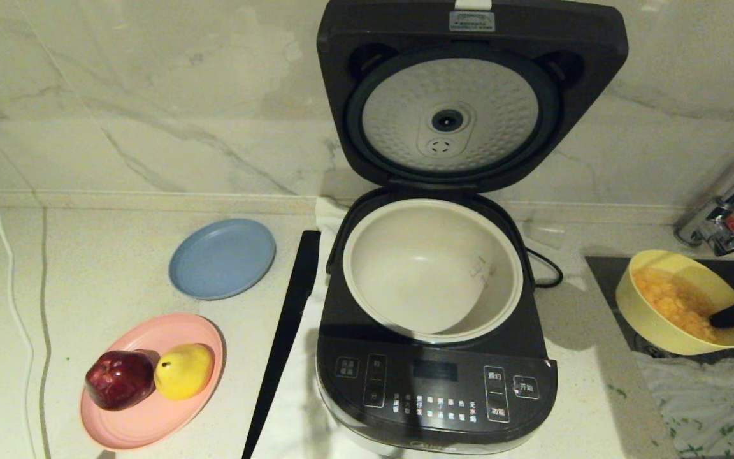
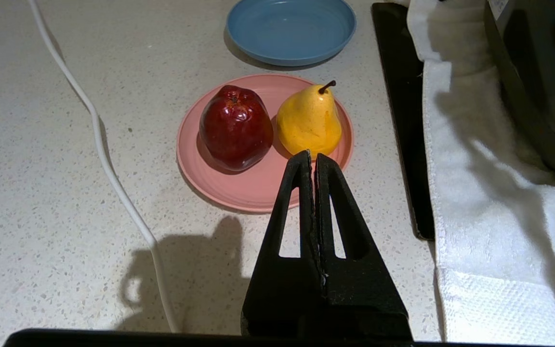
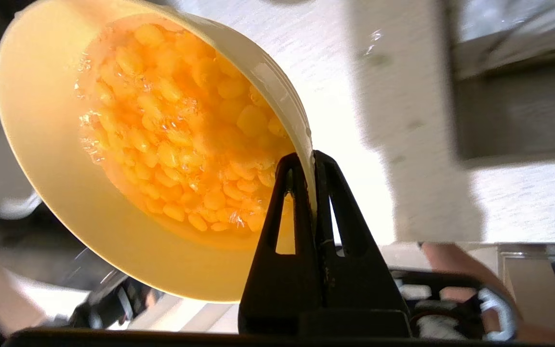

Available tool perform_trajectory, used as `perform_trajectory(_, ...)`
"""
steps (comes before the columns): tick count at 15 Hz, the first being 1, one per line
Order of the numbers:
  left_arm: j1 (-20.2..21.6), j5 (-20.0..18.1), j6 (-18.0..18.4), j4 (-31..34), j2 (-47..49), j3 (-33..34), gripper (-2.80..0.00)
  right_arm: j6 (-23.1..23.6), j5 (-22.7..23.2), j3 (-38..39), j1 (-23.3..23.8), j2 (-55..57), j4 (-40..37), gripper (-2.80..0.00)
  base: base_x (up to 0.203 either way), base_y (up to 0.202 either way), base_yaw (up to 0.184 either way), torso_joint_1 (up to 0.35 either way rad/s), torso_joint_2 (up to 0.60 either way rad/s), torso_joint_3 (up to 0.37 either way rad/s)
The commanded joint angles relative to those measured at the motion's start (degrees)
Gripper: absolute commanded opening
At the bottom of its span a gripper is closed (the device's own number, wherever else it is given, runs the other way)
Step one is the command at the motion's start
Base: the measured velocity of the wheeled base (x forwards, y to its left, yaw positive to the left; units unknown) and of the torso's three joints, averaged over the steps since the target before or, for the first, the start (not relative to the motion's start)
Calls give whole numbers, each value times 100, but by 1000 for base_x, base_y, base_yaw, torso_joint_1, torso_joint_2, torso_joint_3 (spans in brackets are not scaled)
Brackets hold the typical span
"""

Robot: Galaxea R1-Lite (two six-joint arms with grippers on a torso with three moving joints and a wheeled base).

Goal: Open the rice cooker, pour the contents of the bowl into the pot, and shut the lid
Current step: Pour the water from the bowl into the rice cooker

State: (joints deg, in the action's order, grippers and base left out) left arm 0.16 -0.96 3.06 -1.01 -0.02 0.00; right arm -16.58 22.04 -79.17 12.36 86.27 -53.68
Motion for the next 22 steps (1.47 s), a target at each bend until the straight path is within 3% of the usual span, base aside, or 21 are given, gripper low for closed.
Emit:
perform_trajectory(1, 2, -1, 2, -4, 2, 44, -280, -245, 2, -371, -611, -58, -171, -280, 0, 0, 0, 0, 0, 0)
perform_trajectory(9, 2, 0, 2, -4, 2, 44, -280, -1190, -1041, -1815, -2541, 484, -311, -280, 0, 0, 0, 0, 0, 0)
perform_trajectory(17, 2, 8, 2, -4, 2, 44, -280, -1784, -1789, -3123, -3748, 1485, -216, -280, 0, 0, 0, 0, 0, 0)
perform_trajectory(22, 2, 5, 2, -4, 2, 44, -280, -1971, -2704, -3139, -4398, 2087, 771, -280, 0, 0, 0, 0, 0, 0)
